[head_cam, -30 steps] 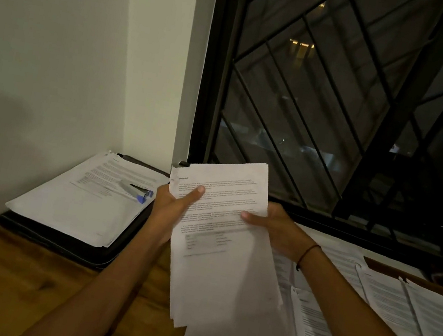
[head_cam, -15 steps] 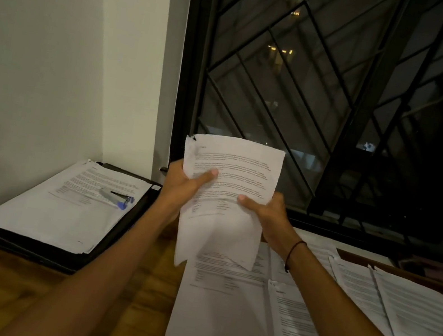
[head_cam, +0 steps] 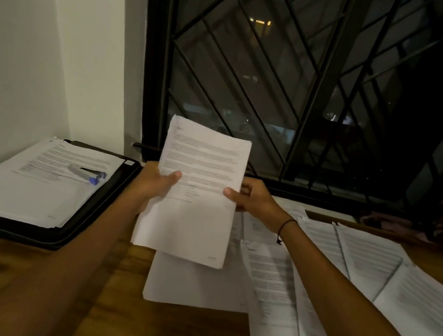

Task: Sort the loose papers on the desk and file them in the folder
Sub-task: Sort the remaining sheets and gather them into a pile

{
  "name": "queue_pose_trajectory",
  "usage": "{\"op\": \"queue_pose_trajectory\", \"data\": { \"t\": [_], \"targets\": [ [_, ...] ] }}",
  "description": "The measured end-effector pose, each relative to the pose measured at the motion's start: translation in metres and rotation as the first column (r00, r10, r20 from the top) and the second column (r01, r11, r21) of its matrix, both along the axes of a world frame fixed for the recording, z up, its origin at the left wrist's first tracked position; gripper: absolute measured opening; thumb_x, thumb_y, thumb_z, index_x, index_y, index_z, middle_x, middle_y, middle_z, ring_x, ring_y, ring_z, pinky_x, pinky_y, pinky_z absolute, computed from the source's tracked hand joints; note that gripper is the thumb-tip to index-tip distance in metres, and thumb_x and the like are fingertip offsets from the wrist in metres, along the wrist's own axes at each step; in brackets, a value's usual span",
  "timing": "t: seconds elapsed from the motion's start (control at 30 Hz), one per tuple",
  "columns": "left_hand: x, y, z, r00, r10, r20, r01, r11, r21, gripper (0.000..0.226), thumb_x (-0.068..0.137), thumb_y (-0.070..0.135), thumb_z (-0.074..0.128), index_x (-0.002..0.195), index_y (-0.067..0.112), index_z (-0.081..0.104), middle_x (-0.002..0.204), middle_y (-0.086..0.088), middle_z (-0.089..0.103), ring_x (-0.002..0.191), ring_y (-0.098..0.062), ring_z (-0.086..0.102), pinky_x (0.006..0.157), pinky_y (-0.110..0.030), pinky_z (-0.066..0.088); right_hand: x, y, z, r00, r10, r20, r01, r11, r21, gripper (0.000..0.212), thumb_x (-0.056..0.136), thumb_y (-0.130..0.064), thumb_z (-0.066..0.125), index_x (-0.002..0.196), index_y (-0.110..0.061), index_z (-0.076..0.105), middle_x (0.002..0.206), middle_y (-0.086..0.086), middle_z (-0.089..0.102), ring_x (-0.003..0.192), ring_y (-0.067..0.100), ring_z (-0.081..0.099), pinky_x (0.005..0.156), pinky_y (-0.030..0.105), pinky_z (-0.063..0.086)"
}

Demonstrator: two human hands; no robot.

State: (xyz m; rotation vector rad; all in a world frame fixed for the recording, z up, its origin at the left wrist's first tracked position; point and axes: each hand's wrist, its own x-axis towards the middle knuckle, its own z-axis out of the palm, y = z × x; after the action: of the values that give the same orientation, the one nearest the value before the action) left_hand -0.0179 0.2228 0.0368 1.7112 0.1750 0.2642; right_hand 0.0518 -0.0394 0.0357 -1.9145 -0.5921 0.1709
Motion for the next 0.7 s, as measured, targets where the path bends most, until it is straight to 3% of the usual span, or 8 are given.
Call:
{"op": "queue_pose_trajectory", "data": {
  "t": [0.03,0.1,0.2,0.3,0.43,0.53,0.6,0.7],
  "targets": [
    [-0.001,0.002,-0.007,0.999,0.02,-0.044,-0.019,0.999,0.029,0.044,0.095,0.024,0.073,0.136,0.013,0.062,0.126,-0.003,0.068,0.111,-0.021,0.067,0.102,-0.041,0.053,-0.002,-0.013,-0.006,1.0,0.002,0.013,-0.002,0.999,-0.051,0.02,0.092,-0.013,0.077,0.109,-0.005,0.07,0.091,-0.006,0.073,0.083,0.005,0.071,0.075,0.028,0.058],
    [-0.004,0.01,-0.025,0.989,0.032,-0.147,-0.017,0.995,0.102,0.048,0.092,0.032,0.075,0.136,0.015,0.063,0.128,-0.003,0.067,0.111,-0.023,0.065,0.1,-0.04,0.052,-0.003,-0.044,-0.017,0.999,0.016,0.046,-0.006,0.978,-0.209,0.03,0.085,-0.008,0.083,0.112,-0.005,0.069,0.097,-0.003,0.074,0.09,0.007,0.071,0.086,0.03,0.057],
    [0.002,0.024,-0.055,0.979,0.027,-0.203,0.007,0.986,0.167,0.064,0.08,0.044,0.084,0.137,0.026,0.06,0.136,0.003,0.064,0.116,-0.021,0.064,0.104,-0.044,0.051,-0.012,-0.09,-0.032,0.996,0.061,0.061,-0.021,0.855,-0.518,0.058,0.079,-0.031,0.089,0.129,-0.029,0.061,0.125,-0.007,0.064,0.117,0.009,0.06,0.103,0.033,0.05],
    [-0.016,0.006,-0.047,0.962,0.02,-0.271,0.031,0.983,0.181,0.054,0.091,0.031,0.076,0.14,0.016,0.058,0.139,-0.004,0.061,0.124,-0.029,0.06,0.107,-0.047,0.049,-0.018,-0.117,-0.045,0.995,0.075,0.06,-0.01,0.705,-0.71,0.074,0.078,-0.044,0.086,0.14,-0.04,0.047,0.131,-0.008,0.049,0.126,0.014,0.044,0.112,0.042,0.034],
    [-0.017,-0.008,-0.048,0.947,0.008,-0.323,0.052,0.983,0.176,0.05,0.1,0.022,0.064,0.146,0.009,0.05,0.148,-0.012,0.053,0.135,-0.033,0.051,0.112,-0.044,0.043,-0.023,-0.12,-0.05,0.994,0.047,0.102,0.04,0.7,-0.713,0.068,0.081,-0.041,0.084,0.137,-0.038,0.047,0.126,-0.004,0.05,0.124,0.017,0.041,0.107,0.044,0.024],
    [-0.018,-0.01,-0.045,0.948,0.003,-0.317,0.045,0.989,0.143,0.049,0.1,0.023,0.064,0.145,0.008,0.051,0.144,-0.013,0.056,0.127,-0.029,0.054,0.104,-0.039,0.044,-0.022,-0.114,-0.049,0.994,0.028,0.11,0.059,0.703,-0.709,0.06,0.08,-0.037,0.085,0.13,-0.037,0.052,0.121,-0.003,0.053,0.12,0.018,0.041,0.105,0.044,0.022],
    [-0.02,-0.012,-0.042,0.954,-0.014,-0.3,0.057,0.989,0.137,0.046,0.1,0.021,0.064,0.142,0.008,0.053,0.134,-0.009,0.06,0.116,-0.025,0.056,0.096,-0.036,0.046,-0.019,-0.111,-0.051,0.993,0.001,0.118,0.081,0.72,-0.689,0.054,0.078,-0.04,0.085,0.123,-0.04,0.055,0.115,-0.006,0.055,0.115,0.016,0.044,0.109,0.047,0.027],
    [-0.021,-0.011,-0.038,0.965,-0.031,-0.261,0.058,0.994,0.097,0.045,0.098,0.019,0.067,0.141,0.012,0.055,0.124,-0.003,0.06,0.111,-0.022,0.057,0.095,-0.037,0.048,-0.013,-0.116,-0.053,0.996,-0.009,0.092,0.063,0.795,-0.603,0.06,0.064,-0.064,0.081,0.116,-0.053,0.054,0.116,-0.012,0.058,0.116,0.014,0.052,0.108,0.055,0.041]
  ]
}}
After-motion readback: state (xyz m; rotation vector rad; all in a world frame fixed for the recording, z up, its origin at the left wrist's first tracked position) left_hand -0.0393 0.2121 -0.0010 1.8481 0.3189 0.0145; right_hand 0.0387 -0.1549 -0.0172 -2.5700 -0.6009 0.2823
